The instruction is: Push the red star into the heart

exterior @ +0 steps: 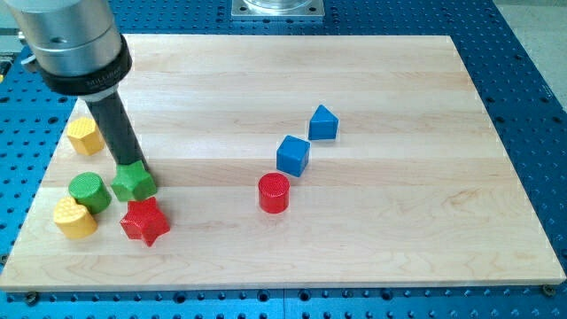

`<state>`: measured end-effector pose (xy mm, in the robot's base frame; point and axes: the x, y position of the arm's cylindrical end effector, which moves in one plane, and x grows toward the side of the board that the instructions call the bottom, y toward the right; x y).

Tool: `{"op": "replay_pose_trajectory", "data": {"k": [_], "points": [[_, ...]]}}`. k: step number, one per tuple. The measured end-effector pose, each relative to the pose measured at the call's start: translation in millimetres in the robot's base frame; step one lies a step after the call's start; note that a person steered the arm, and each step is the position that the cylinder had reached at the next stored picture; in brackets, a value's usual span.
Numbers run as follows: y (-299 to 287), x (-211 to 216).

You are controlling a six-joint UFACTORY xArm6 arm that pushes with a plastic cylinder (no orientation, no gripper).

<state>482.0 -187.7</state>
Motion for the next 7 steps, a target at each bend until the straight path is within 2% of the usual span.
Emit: {"op": "replay_pose_trajectory", "data": {"k": [1, 2, 3, 4, 5, 6, 7], "points": [[30, -21], [65, -14], [15, 4], [6, -9], [73, -7], [113, 1], [99, 30]]}}
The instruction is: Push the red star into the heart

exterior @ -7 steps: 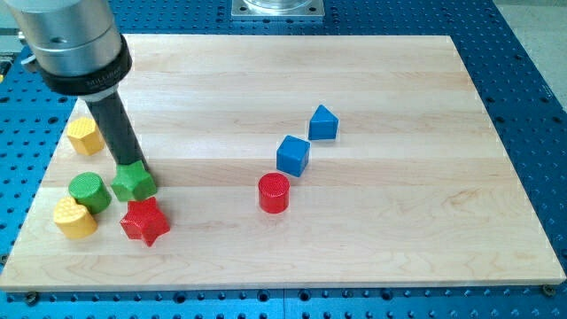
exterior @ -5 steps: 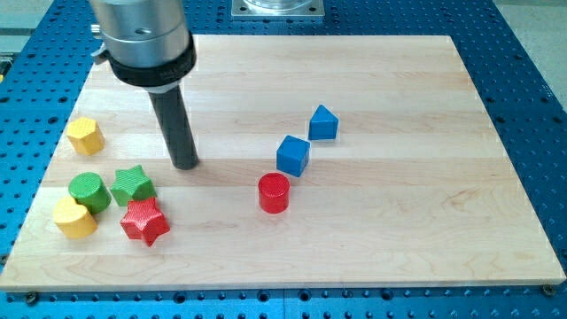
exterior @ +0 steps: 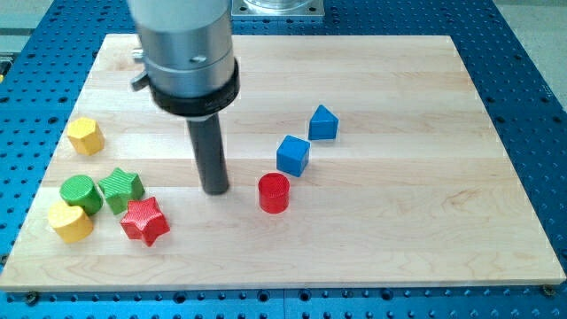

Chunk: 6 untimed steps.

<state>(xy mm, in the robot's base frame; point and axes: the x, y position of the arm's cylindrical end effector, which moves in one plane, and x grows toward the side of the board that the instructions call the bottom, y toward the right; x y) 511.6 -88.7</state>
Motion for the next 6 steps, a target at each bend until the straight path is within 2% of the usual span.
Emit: {"op": "replay_pose_trajectory", "data": {"k": [1, 2, 3, 4, 5, 6], "points": [[-14, 16], [-67, 32], [-40, 48], [-74, 69], [-103, 69], [-46, 33]]}}
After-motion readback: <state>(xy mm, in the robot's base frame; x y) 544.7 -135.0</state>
